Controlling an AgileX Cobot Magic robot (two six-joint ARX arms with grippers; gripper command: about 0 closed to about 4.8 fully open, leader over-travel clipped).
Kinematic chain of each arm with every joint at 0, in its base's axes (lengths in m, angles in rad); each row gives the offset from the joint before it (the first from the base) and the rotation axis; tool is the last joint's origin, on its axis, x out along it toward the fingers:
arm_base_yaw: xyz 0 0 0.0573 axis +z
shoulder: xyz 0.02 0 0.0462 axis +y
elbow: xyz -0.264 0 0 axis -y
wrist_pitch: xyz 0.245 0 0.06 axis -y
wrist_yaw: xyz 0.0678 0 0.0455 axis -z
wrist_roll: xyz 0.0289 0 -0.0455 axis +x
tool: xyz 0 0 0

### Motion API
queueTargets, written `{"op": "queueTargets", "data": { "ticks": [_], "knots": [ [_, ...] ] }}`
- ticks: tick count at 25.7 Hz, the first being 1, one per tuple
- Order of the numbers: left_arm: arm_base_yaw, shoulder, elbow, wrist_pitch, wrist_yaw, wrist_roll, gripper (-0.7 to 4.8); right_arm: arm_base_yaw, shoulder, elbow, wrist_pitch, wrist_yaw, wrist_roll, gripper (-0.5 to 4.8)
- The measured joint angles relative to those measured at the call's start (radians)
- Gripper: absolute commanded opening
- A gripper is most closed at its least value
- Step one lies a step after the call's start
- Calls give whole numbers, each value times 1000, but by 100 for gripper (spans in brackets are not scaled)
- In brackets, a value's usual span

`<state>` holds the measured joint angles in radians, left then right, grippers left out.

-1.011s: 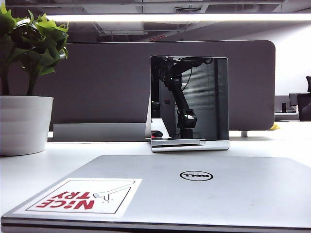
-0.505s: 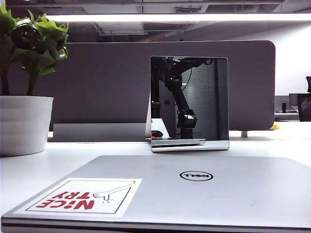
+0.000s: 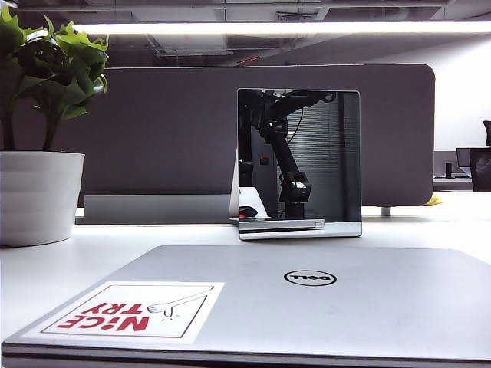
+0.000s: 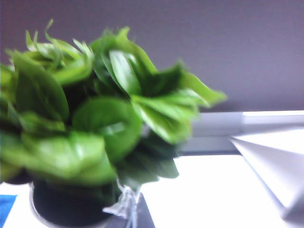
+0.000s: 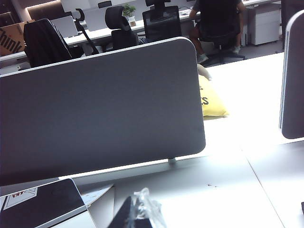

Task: Close the laptop lid.

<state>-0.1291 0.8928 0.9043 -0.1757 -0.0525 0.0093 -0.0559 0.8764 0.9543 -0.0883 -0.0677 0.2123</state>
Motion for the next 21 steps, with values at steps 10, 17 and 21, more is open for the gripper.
{"op": "queueTargets", "data": {
  "ticks": [10,17,21],
  "knots": [
    [69,-369,-576,367,11,-83,-3,-1,0,0,-1,1,0,-4],
    [89,-526,-764,447,11,-147,-3,0,0,0,0,1,0,-4],
    [97,-616,-836,447,14,-158,-3,0,0,0,0,0,0,-4]
  ]
}}
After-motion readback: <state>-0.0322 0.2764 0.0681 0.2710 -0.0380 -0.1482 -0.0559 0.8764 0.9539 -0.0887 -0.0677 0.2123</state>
